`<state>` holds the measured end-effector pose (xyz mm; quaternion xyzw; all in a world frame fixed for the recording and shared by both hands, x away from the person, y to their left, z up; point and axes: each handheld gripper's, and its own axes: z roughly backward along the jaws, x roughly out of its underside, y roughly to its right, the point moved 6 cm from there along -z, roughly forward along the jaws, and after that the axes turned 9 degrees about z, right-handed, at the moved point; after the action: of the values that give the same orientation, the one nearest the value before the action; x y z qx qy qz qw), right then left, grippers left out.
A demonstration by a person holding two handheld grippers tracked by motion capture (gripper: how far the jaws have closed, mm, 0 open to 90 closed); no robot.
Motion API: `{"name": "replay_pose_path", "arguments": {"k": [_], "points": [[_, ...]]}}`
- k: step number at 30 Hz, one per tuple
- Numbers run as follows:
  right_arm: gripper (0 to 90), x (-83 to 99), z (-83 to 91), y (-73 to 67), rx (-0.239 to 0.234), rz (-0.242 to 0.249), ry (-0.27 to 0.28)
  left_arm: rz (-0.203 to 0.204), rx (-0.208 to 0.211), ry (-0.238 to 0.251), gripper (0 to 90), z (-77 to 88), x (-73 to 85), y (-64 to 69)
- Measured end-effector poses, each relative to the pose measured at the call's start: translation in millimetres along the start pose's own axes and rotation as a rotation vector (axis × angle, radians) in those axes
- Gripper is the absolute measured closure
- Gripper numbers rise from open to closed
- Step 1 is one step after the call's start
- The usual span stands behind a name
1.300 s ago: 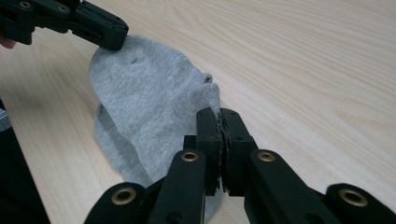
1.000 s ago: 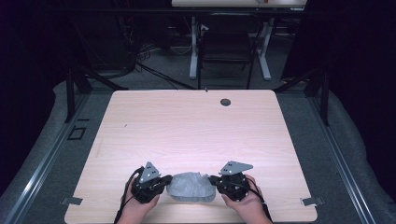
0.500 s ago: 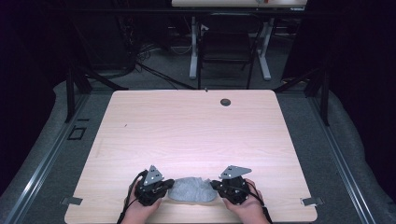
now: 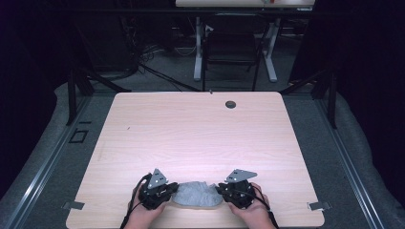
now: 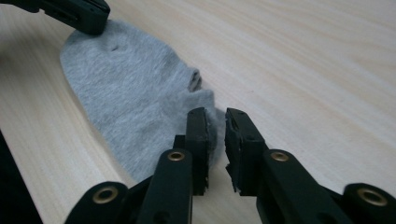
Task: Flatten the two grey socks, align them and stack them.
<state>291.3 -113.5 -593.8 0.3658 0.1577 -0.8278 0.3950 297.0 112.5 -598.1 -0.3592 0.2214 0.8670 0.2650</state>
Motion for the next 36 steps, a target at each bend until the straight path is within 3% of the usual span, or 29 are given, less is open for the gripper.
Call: {"name": "replay_pose_path", "arguments": {"k": [5, 8, 14, 18, 23, 36], "points": [[78.5, -7.7, 7.3, -3.6, 0.001, 0.014, 0.051, -0.001, 0.006, 0.035, 77.7, 8.5, -6.5, 4.8], [79.8, -10.1, 6.6, -10.3, -0.011, 0.035, 0.056, -0.022, -0.009, 0.041, 75.6, 9.7, -6.8, 5.9], [83.0, -6.0, -4.1, -20.6, -0.033, 0.072, 0.003, -0.044, 0.018, 0.004, 83.3, 4.3, -1.4, 12.9], [83.7, 1.0, -12.1, -22.8, -0.041, 0.069, -0.040, -0.049, 0.006, -0.044, 86.1, -4.1, 6.2, 11.7], [84.9, 6.8, -16.7, -21.6, -0.052, 0.057, -0.067, -0.043, 0.009, -0.070, 87.5, -7.6, 11.6, 7.7], [86.4, 8.0, -20.6, -14.1, -0.053, 0.065, -0.093, -0.028, 0.002, -0.060, 87.6, -15.3, 11.9, 3.5]]}}
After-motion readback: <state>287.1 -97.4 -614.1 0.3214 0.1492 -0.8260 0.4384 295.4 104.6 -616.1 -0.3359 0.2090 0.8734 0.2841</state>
